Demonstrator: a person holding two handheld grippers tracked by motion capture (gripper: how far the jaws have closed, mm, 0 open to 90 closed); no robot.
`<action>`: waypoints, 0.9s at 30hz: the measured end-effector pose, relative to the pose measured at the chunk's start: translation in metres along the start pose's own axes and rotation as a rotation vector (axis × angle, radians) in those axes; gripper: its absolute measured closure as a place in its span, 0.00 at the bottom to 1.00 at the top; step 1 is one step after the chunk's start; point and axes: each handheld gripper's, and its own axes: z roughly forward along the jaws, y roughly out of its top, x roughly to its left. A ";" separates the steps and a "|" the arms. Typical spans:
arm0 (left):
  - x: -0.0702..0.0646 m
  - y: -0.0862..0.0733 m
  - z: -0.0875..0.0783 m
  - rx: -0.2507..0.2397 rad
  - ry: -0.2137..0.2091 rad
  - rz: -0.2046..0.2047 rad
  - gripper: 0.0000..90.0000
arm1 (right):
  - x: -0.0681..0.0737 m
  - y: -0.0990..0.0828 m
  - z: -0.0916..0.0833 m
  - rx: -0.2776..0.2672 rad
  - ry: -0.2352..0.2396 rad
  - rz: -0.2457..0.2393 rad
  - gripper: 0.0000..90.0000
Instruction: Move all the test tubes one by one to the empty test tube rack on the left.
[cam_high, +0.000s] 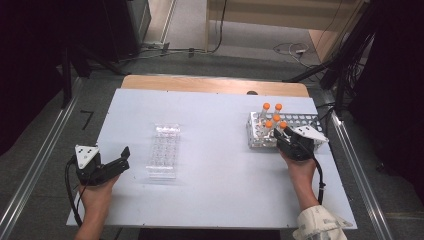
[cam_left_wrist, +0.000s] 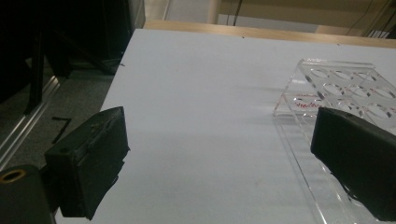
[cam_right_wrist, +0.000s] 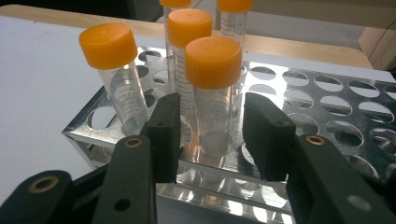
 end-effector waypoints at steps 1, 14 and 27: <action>0.000 0.000 0.000 -0.001 0.000 -0.001 0.05 | 0.000 0.000 0.000 0.000 -0.003 0.001 0.63; 0.000 0.000 0.000 0.002 0.003 -0.003 0.05 | -0.001 -0.001 0.006 -0.003 -0.009 -0.012 0.68; 0.000 0.000 0.000 0.003 0.006 -0.001 0.05 | 0.002 -0.001 0.004 -0.018 -0.023 -0.031 0.79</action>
